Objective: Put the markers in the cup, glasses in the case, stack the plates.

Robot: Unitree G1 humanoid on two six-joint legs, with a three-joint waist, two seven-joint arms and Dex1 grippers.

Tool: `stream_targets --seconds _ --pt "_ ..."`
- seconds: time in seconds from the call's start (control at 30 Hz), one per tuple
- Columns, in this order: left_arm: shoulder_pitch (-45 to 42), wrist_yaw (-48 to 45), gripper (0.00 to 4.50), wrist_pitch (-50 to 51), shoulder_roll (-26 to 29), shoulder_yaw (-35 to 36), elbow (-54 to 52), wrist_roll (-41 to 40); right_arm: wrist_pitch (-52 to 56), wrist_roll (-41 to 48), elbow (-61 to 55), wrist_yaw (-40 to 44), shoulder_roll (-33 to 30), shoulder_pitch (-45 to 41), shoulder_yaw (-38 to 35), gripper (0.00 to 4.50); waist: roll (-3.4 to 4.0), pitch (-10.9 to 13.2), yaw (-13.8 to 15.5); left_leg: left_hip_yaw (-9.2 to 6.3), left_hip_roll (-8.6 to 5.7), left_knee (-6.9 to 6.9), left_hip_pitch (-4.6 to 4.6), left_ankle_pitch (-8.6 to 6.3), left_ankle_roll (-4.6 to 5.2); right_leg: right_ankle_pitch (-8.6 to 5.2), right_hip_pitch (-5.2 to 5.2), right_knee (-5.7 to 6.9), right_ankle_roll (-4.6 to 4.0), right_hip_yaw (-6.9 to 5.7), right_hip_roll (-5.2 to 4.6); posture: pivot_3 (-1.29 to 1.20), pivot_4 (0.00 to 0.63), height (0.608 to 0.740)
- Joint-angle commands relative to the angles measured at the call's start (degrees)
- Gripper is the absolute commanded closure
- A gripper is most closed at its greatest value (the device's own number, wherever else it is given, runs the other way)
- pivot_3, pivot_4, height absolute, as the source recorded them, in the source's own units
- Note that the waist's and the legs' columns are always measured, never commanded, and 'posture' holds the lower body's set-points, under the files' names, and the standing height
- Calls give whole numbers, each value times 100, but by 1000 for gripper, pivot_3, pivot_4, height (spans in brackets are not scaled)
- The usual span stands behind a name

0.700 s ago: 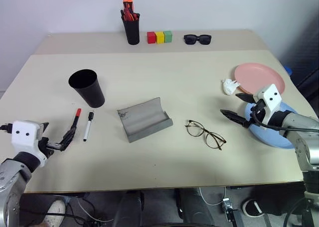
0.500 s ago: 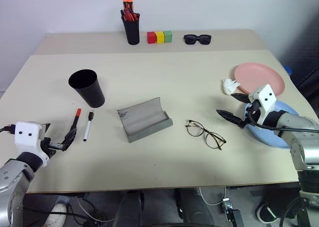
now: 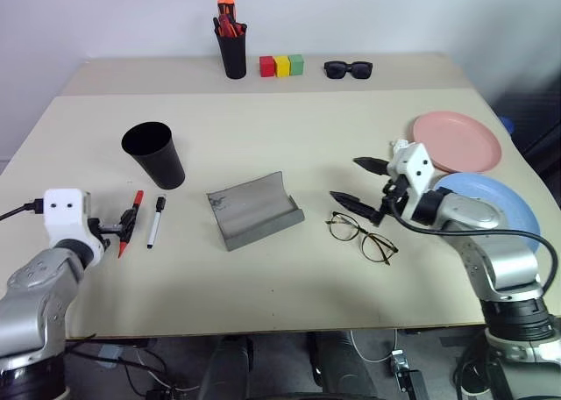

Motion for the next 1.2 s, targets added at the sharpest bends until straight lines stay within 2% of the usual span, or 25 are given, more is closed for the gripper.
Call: stream_targets --seconds 0.03,0.17,0.33,0.43,0.67,0.7,0.77,0.87,0.97,1.07,1.2 --pt "-445 188 0 551 31 -196 335 68 283 60 -720 -285 329 -144 433 38 0 0 -12 0 0 0 1 0 0 0 0 1 1 0 0 0 150 740" --pt "-893 239 0 907 152 -563 868 236 391 -118 -1011 -497 636 -176 924 38 1 -2 -5 -5 0 -2 1 0 0 8 -2 3 15 -3 2 0 150 740" --pt "-1338 274 0 1293 198 -692 1403 276 380 -203 -1048 -706 905 -129 1147 38 4 -7 16 -8 0 0 10 2 -4 7 10 4 12 -5 2 0 150 740" --pt "-1497 273 850 1478 217 -621 1598 277 354 -259 -1050 -776 956 -99 1188 0 4 -12 4 -8 0 1 17 4 -6 7 14 6 11 -5 2 0 150 740" --pt "-1573 310 4241 1435 405 -624 1792 437 298 -324 -1021 -793 1012 -98 1240 0 8 -14 -43 -8 1 -5 26 4 -6 9 9 17 12 -5 4 0 150 740" --pt "-1583 343 4444 1301 415 -596 1804 486 279 -324 -998 -778 1027 -133 1246 0 8 -14 -45 -9 1 -6 26 4 -6 9 9 17 12 -5 4 0 150 740" --pt "-1617 440 4444 681 440 -461 1823 640 207 -336 -943 -737 1085 -234 1273 0 8 -14 -45 -9 1 -8 25 4 -6 9 6 18 12 -5 4 0 150 740" --pt "-1981 1128 4444 -945 367 369 1704 854 63 -315 -811 -648 1262 -562 1348 0 -13 -5 -38 -9 4 -6 15 5 -7 11 -6 18 11 -5 6 0 150 740" --pt "-2271 1274 4444 -1932 380 648 1538 856 -127 -323 -615 -710 1545 -881 1329 0 -31 -11 15 -15 14 -6 0 9 -14 15 -16 15 8 -12 11 0 150 740" --pt "-2693 1013 4444 -2508 294 492 1343 681 -313 -440 -180 -1147 2046 -1393 1156 0 -31 -11 67 -13 12 -8 -4 9 -16 16 -11 4 10 -13 7 0 150 740" --pt "-3200 675 4444 -3062 99 -172 1414 805 -449 -612 185 -1176 2234 -1751 1302 0 -32 -12 165 -12 7 -7 -7 11 -19 17 -9 0 11 -13 5 0 150 740"
